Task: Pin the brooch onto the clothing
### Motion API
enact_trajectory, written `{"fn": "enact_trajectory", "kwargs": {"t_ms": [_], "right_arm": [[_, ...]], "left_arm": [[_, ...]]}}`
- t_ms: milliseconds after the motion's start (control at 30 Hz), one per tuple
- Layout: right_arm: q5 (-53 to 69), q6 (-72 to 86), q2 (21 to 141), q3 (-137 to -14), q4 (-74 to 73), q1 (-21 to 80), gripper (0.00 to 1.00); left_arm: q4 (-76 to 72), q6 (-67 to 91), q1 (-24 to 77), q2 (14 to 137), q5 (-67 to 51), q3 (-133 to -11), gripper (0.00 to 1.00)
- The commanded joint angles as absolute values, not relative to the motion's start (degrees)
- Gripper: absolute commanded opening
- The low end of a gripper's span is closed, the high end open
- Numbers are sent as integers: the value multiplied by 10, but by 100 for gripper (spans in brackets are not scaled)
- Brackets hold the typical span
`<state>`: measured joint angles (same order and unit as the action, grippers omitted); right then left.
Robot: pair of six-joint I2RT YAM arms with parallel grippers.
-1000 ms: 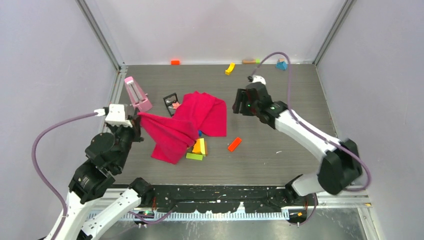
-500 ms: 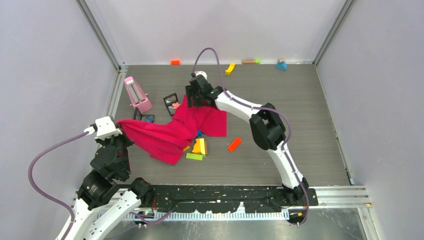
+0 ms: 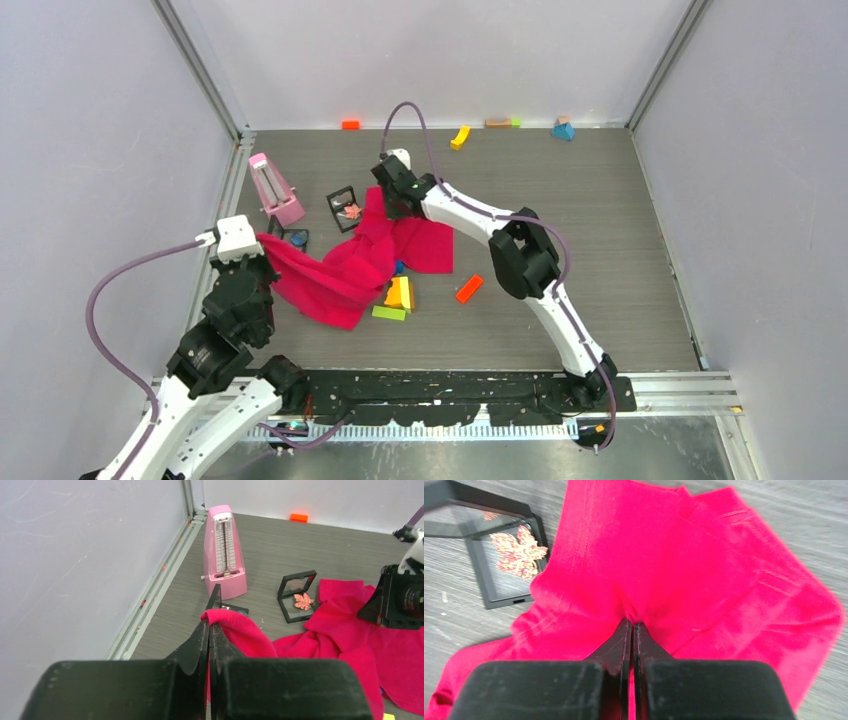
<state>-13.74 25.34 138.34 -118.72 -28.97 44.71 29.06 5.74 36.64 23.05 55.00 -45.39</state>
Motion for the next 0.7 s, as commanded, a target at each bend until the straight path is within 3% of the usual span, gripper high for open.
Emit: {"fn": "enact_trajectory", "kwargs": {"t_ms": [0, 367, 667], "right_arm": [[-198, 233, 1238, -1214, -322, 429, 1], [-196, 191, 956, -1241, -439, 292, 1], [-295, 137, 685, -1198, -453, 289, 1]], "left_arm": [[282, 62, 365, 286, 511, -529, 0], [334, 5, 365, 542, 395, -905, 0], [315, 2, 365, 583, 268, -1071, 0]]}}
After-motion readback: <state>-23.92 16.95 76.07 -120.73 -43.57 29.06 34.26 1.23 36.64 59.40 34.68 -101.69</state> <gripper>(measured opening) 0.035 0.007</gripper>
